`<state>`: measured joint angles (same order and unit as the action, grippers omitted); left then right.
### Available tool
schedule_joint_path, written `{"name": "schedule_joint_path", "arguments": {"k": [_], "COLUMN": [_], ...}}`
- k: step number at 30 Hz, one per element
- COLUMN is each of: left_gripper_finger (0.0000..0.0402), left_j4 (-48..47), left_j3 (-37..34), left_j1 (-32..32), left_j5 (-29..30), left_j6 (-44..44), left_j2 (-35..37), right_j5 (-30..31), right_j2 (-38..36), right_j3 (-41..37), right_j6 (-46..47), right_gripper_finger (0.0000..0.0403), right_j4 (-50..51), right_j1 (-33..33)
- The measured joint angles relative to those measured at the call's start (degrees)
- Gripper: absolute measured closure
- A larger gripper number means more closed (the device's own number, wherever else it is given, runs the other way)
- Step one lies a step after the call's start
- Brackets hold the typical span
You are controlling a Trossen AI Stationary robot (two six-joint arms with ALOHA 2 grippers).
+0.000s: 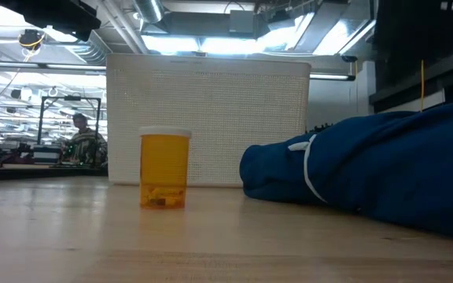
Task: Pick & place medical supplies in basket/bin
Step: Put the blue patient gown into the white bin
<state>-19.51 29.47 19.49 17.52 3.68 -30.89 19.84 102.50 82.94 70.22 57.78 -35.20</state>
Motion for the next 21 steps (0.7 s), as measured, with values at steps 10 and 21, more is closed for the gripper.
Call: {"name": "schedule_joint_path", "arguments": {"k": [10, 21], "left_gripper_finger": [0.0391, 0.0399], "left_j4": [0.00, 0.00], "left_j3": [0.00, 0.00], "left_j1": [0.00, 0.00], "left_j5": [0.00, 0.00], "left_j6": [0.04, 0.04], "left_j2": [-0.02, -0.02], "right_j5": [0.16, 0.23], "right_j2": [6.64, 11.08], "right_j3": [0.00, 0.02], "right_j6": [0.53, -0.03], "right_gripper_finger": [0.0045, 0.0045], "right_j4": [-3.37, -5.81], "right_j1": [2.90, 4.67]}}
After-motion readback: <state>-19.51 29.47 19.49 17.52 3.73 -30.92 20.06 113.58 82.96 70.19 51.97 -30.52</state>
